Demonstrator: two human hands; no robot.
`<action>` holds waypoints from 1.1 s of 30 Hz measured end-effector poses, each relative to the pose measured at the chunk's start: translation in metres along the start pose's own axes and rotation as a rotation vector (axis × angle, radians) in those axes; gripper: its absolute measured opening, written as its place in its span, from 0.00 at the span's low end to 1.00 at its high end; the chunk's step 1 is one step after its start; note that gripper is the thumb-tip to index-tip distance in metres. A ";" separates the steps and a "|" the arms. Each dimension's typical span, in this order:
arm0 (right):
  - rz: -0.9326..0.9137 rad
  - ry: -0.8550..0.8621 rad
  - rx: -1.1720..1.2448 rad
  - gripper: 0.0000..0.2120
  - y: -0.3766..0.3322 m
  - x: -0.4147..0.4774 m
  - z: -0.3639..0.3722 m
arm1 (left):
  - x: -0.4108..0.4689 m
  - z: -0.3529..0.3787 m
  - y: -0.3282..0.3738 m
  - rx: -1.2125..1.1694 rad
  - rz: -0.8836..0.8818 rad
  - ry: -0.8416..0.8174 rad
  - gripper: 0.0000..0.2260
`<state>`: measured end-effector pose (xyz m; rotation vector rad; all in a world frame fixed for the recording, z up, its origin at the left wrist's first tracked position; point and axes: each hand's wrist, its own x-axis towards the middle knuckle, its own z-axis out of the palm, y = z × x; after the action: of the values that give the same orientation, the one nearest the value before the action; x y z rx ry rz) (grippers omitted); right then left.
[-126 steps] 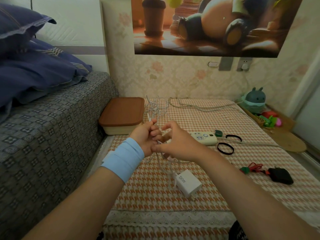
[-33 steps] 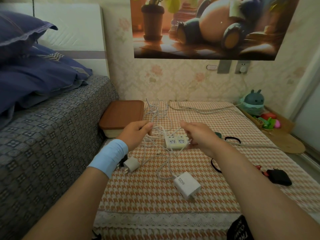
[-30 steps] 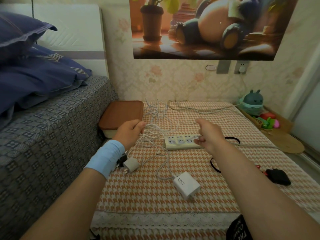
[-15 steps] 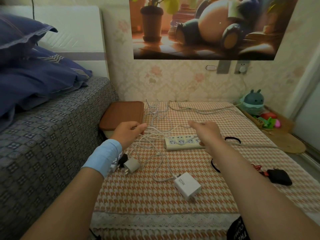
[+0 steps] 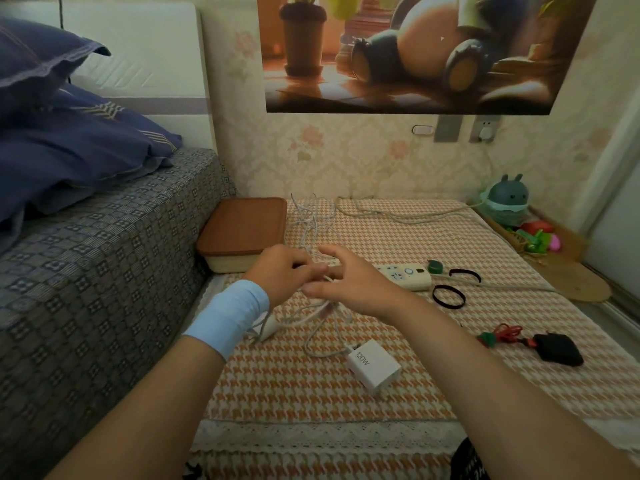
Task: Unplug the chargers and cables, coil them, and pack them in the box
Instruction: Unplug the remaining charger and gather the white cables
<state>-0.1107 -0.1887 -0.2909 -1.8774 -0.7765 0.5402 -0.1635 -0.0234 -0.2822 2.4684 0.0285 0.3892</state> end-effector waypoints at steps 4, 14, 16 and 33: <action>0.078 -0.099 -0.104 0.15 0.004 0.006 -0.007 | -0.002 -0.008 -0.007 -0.082 0.040 0.004 0.12; 0.273 -0.493 -0.038 0.14 0.002 -0.008 -0.043 | -0.004 -0.029 -0.035 -0.124 -0.015 0.024 0.14; 0.291 -0.509 -0.045 0.17 0.003 -0.011 -0.042 | -0.004 -0.029 -0.039 -0.099 -0.039 0.033 0.14; 0.383 -0.336 -0.863 0.26 0.046 0.014 0.000 | -0.004 -0.013 -0.078 0.168 -0.159 -0.137 0.14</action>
<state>-0.0888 -0.1926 -0.3338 -2.8141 -0.9633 0.8643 -0.1653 0.0463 -0.3201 2.6299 0.2066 0.1545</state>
